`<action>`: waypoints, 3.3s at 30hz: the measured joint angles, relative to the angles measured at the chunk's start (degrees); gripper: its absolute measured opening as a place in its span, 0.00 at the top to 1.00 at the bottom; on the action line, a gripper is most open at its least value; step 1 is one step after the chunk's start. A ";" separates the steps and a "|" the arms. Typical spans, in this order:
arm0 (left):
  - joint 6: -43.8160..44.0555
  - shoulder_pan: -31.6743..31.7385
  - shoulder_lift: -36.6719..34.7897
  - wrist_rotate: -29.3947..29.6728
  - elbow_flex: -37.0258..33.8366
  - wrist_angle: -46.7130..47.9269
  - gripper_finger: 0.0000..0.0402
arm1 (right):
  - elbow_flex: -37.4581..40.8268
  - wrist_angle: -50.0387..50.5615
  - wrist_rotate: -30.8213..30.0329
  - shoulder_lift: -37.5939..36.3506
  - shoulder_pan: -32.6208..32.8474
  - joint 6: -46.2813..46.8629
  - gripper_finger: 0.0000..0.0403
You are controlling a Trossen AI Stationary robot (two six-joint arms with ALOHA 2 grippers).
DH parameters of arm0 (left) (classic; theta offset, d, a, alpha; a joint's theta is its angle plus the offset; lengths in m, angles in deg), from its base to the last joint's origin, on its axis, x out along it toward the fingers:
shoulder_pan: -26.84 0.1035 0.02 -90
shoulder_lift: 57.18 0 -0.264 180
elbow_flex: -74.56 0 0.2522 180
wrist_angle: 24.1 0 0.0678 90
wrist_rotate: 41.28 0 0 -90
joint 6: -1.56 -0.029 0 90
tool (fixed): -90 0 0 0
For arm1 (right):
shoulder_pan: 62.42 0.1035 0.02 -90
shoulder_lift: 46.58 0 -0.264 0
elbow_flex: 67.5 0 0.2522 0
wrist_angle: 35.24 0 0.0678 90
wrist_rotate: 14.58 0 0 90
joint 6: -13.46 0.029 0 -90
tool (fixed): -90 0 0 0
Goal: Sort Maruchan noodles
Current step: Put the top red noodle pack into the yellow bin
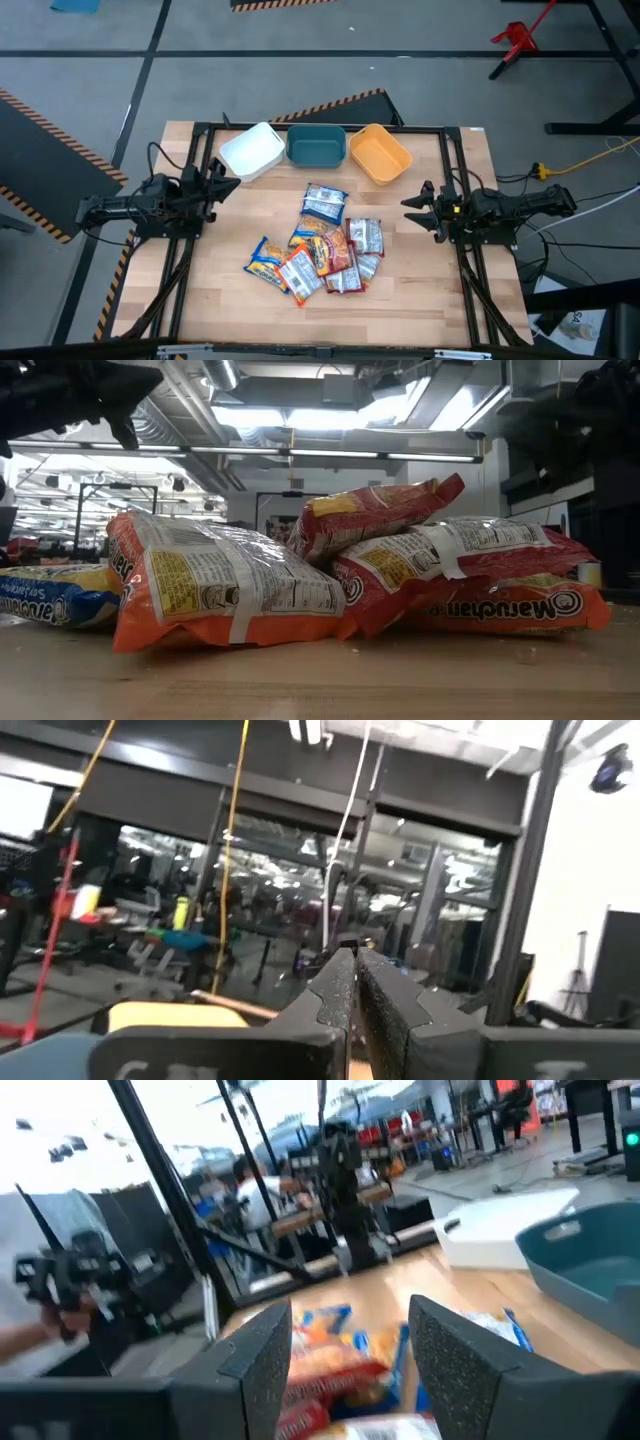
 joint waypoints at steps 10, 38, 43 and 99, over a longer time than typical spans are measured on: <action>1.06 -0.02 0.00 0.07 0.00 -0.78 0.97 | -7.90 -1.81 -5.69 20.77 0.00 -0.31 0.51; 5.00 -0.02 0.00 -0.43 0.00 -0.58 0.97 | -41.35 41.87 4.15 73.70 -6.58 -27.45 0.20; 4.08 0.00 0.00 -0.13 0.00 -0.30 0.97 | -43.04 42.52 4.98 73.70 -6.58 -39.94 0.20; 8.58 0.00 0.04 2.47 0.00 7.49 0.97 | -53.66 42.87 -5.76 88.93 -6.43 -26.18 1.00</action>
